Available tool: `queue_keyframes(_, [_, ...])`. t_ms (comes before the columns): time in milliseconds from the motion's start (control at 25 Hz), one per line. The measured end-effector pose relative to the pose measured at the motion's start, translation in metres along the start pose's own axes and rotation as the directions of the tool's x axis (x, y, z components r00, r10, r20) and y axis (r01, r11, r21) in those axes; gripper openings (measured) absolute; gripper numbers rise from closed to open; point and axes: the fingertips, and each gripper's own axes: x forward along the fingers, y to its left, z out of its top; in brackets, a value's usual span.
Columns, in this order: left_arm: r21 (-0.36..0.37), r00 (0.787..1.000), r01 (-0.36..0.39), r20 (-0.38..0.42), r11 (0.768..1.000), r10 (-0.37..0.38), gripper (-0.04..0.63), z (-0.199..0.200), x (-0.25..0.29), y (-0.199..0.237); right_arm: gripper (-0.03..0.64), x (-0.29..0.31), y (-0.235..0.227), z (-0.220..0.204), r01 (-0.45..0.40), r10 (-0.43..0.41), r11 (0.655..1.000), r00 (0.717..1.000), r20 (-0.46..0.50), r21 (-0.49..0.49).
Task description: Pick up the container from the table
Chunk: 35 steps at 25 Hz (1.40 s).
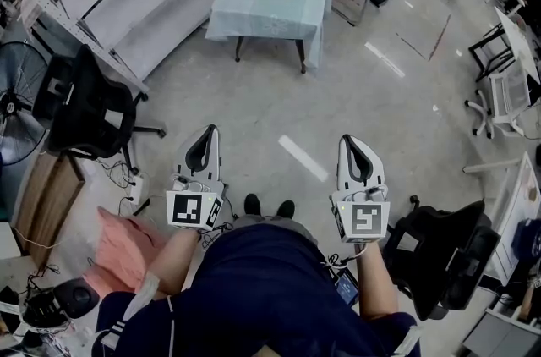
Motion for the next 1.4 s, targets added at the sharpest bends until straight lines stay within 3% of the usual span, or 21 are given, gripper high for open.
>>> queue_keyframes(520, [0.006,1.000,0.024,0.009,1.000,-0.024,0.015,0.001,0.002,-0.005,-0.002,-0.001,0.002,0.001,-0.025,0.025,1.000,1.000,0.009,-0.017])
queue_keyframes(880, [-0.013,0.995,0.096,0.020,0.995,-0.095,0.182,0.004,0.016,-0.018,-0.002,0.002,-0.004,0.002,-0.058,0.058,0.998,0.998,0.035,-0.006])
queue_keyframes(1200, [-0.051,0.996,0.083,0.043,0.995,-0.081,0.372,0.012,0.039,-0.024,-0.002,0.004,-0.024,-0.004,-0.111,0.111,0.994,0.993,0.043,-0.004])
queue_keyframes(1400, [-0.036,0.996,0.083,0.030,0.996,-0.082,0.408,0.010,0.054,-0.029,-0.002,0.009,-0.034,-0.009,-0.134,0.134,0.991,0.990,0.033,-0.002])
